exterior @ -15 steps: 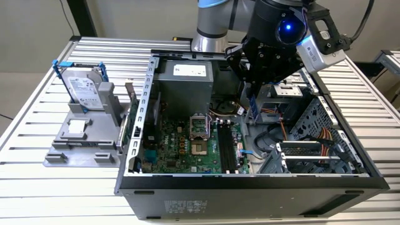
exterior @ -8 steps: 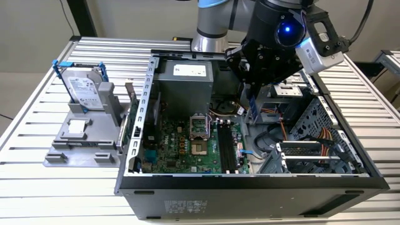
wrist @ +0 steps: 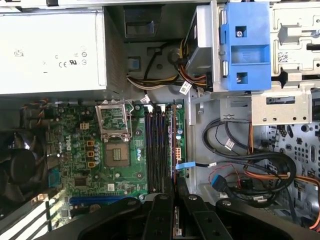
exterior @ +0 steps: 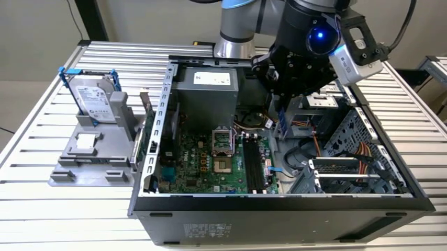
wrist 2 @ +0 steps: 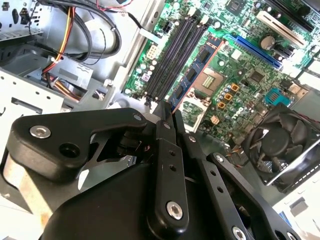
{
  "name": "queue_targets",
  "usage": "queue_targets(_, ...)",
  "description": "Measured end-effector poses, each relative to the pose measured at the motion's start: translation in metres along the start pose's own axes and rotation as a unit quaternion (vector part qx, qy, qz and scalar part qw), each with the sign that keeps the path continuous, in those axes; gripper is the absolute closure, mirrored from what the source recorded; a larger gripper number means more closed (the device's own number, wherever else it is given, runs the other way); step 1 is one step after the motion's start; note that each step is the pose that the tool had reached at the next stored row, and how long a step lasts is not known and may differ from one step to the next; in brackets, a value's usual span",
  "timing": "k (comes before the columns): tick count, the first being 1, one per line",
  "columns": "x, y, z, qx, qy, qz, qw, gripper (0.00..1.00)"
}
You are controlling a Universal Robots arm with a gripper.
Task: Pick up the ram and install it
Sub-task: 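Insert the ram into the slot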
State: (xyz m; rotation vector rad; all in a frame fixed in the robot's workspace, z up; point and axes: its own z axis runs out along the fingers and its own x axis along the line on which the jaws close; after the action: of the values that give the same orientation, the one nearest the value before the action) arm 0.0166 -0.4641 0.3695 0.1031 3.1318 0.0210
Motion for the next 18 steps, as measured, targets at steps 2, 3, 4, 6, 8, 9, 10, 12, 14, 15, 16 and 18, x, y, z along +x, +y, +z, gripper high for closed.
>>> queue_targets(2,0.0,0.0,0.0005,0.0001,0.0,0.0,1.0,1.0)
queue_targets(3,0.0,0.0,0.0008,0.0,0.0,0.0,1.0,1.0)
queue_targets(4,0.0,0.0,0.0011,0.0,0.0,0.0,1.0,1.0)
queue_targets(6,0.0,0.0,0.0016,0.0,0.0,0.0,1.0,1.0)
queue_targets(8,0.0,0.0,0.0021,0.0,0.0,0.0,1.0,1.0)
queue_targets(9,0.0,0.0,0.0024,0.0001,0.0,0.0,1.0,1.0)
queue_targets(10,0.0,-0.0001,0.0027,0.0001,0.0,0.0,1.0,1.0)
queue_targets(12,0.0,-0.0001,0.0031,0.0001,0.0,0.0,1.0,1.0)
queue_targets(14,0.0,-0.0001,0.0035,0.0001,0.0,0.0,1.0,1.0)
queue_targets(15,0.0,-0.0001,0.0038,0.0,0.0,0.0,1.0,1.0)
queue_targets(16,0.0,-0.0001,0.004,0.0001,0.0,0.0,1.0,1.0)
queue_targets(18,0.0001,-0.0001,0.0044,0.0001,0.0,0.0,1.0,1.0)
